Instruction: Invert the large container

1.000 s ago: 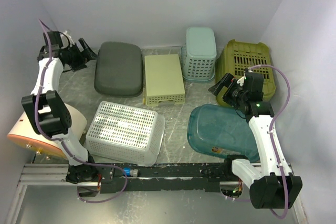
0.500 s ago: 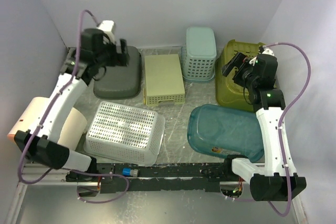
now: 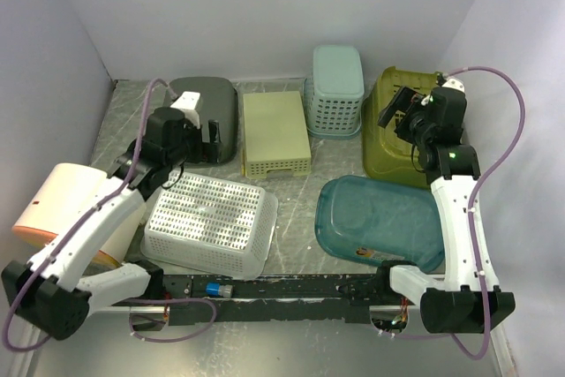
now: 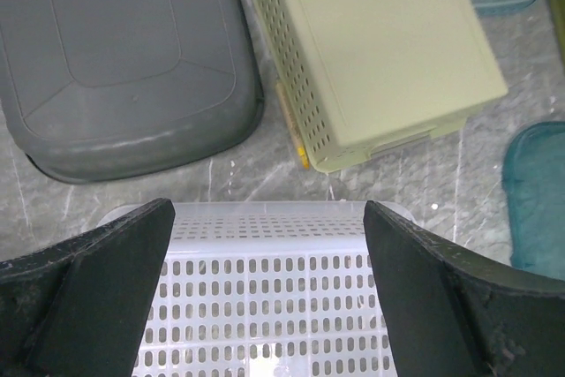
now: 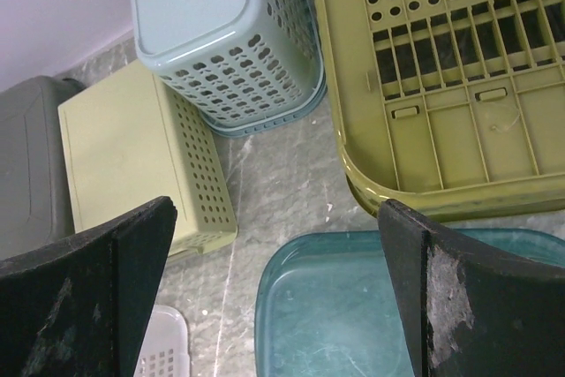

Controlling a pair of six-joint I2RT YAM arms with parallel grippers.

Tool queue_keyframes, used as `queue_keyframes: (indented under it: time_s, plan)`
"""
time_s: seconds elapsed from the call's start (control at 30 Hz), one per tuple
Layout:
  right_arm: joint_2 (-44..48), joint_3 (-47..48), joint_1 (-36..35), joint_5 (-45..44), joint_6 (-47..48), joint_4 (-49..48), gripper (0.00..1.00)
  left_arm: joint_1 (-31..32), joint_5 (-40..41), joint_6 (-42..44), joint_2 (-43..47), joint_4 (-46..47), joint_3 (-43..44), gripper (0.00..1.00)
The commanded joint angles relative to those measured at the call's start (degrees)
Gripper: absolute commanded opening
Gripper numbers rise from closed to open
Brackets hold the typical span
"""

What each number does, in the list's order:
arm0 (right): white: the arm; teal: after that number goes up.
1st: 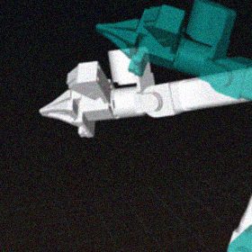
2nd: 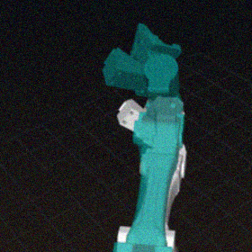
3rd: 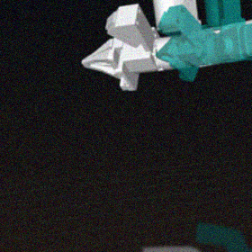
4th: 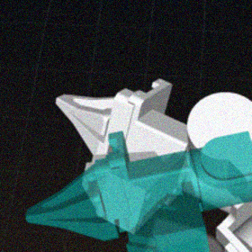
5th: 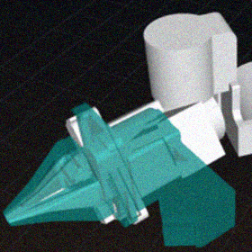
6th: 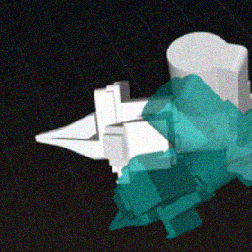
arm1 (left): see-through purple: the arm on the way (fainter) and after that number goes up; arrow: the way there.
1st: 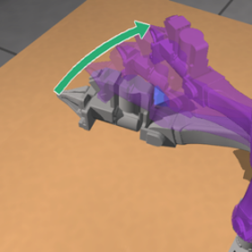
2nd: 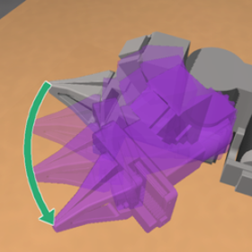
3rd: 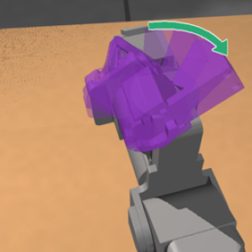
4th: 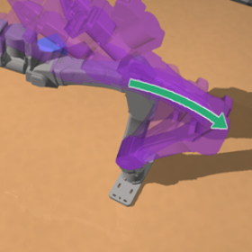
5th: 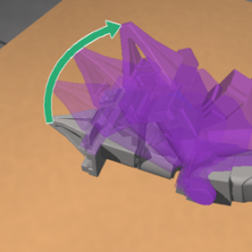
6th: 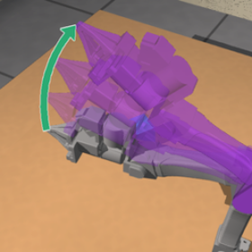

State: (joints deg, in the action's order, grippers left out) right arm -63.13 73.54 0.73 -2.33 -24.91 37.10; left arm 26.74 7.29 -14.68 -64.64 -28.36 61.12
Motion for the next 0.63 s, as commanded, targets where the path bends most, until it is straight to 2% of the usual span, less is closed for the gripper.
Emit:
queue_keyframes:
  time_s: [0.0,0.2,0.6]
  plan:
    - [1.7,0.1,-0.1,-1.6,0.5,-2.7,1.00,0.3,-0.5,-0.3,5.9,7.8,-3.5,0.99]
    - [2.1,-1.3,-0.1,-2.3,0.1,-3.7,1.00,0.3,-0.1,-0.2,9.9,10.7,-7.4,1.00]
    - [2.5,-2.2,-0.1,-4.0,-0.4,-3.9,1.00,0.3,2.6,-0.3,9.0,9.5,-8.0,1.00]
